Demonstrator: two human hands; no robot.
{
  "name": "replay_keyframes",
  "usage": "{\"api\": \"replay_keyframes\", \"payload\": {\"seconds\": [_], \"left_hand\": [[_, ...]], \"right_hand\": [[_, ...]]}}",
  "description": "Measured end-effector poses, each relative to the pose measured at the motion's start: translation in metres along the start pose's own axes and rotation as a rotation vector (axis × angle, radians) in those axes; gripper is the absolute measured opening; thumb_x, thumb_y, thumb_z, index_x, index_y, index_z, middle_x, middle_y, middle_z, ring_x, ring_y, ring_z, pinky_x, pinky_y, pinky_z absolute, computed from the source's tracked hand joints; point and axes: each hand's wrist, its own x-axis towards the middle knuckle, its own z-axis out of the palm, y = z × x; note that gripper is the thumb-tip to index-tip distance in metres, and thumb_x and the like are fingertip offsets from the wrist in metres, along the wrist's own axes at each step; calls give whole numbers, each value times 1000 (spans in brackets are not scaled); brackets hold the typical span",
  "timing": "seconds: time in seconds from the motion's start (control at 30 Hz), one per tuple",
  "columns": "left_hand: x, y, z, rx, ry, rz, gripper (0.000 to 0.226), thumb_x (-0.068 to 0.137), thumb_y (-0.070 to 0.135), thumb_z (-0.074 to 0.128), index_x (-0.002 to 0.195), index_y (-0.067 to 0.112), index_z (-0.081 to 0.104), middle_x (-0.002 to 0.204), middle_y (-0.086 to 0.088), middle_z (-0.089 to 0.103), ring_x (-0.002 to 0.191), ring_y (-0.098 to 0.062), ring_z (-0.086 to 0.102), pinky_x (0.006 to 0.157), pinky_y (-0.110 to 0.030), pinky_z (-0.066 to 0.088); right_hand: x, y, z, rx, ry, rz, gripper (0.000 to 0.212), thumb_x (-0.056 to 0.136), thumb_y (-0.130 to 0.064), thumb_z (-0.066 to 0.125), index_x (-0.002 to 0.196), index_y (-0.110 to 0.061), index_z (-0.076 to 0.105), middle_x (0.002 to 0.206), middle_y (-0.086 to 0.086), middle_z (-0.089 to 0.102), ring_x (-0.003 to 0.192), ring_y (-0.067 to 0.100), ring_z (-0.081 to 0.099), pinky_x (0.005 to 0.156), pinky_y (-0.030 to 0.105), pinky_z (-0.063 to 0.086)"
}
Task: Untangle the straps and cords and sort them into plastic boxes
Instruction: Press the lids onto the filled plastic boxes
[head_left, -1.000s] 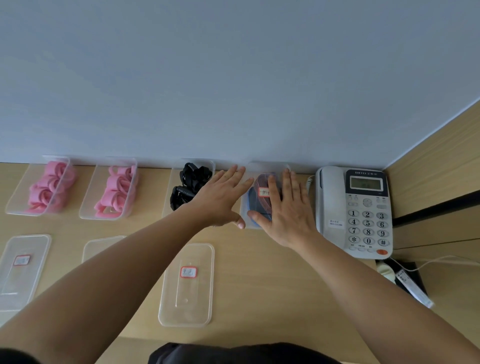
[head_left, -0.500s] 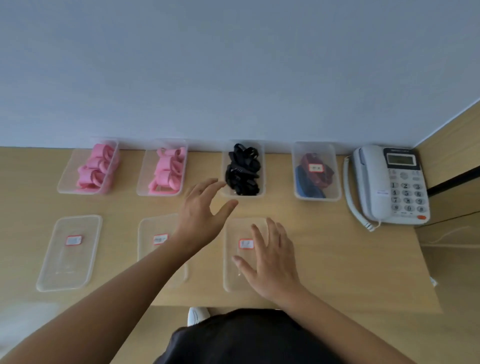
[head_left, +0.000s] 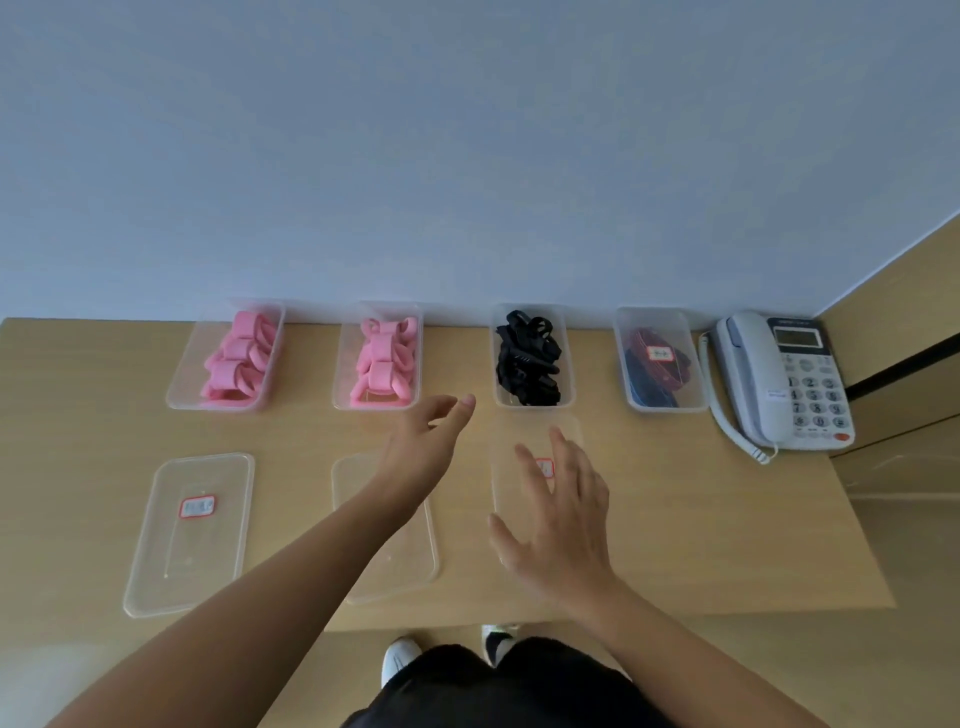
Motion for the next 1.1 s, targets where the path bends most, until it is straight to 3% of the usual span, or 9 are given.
{"api": "replay_keyframes", "payload": {"seconds": [0.17,0.37,0.47,0.53,0.73,0.8,0.9,1.0,1.1], "left_hand": [[38,18,17,19,3,-37,59,86,75,54,124,32,66,120,12,66,111,-14,63,101,-47,54],[97,36,36,-66,10,-183,54,93,57,65,136,24,63,126,4,67,101,-18,68,93,-43,60],[121,37,47,-126,68,-239,28,93,37,74,116,20,73,110,-4,75,94,-25,73,85,-44,62],[133,38,51,-132,96,-252,8,91,24,76,97,19,75,95,-6,77,81,-22,73,69,-36,58],[149,39,50,-169,30,-335,18,84,12,83,91,9,68,75,-3,70,63,-16,66,49,-25,51],[151,40,50,-181,-7,-339,17,86,9,81,87,10,65,72,-5,68,59,-16,64,48,-24,52],[153,40,54,-175,-12,-332,19,88,6,79,82,11,61,66,-3,67,52,-13,64,47,-24,52],[152,40,53,-158,-8,-322,17,89,6,78,86,9,62,71,-5,69,54,-13,65,47,-24,52],[149,39,52,-139,-16,-318,16,89,7,79,95,6,64,76,-6,69,55,-12,65,47,-23,52]], "right_hand": [[96,6,-16,-25,-37,75,87,80,-73,39,153,-27,26,165,12,13,148,33,16,111,55,27],[174,18,-7,-128,-140,21,90,83,-80,27,155,-25,19,165,16,12,149,39,9,109,57,27],[186,24,1,-154,-137,-22,88,84,-81,23,154,-28,24,165,15,18,149,38,15,108,57,26],[188,30,7,-147,-130,-43,89,86,-83,18,156,-29,22,166,14,17,150,38,13,110,58,23],[188,49,11,-33,-171,-83,93,85,-89,15,158,-33,10,168,7,0,154,32,-9,120,55,10],[188,52,9,77,-110,-109,77,95,-75,28,156,-29,25,167,8,10,155,31,-1,121,51,15],[192,58,5,507,215,82,35,101,-25,54,133,-10,59,144,15,51,136,31,43,111,43,38],[197,63,2,712,235,427,23,101,-14,50,119,-13,64,106,2,62,104,23,57,89,37,48],[195,65,4,840,203,582,8,99,-11,51,104,-16,54,82,-7,58,78,13,57,74,33,43]]}}
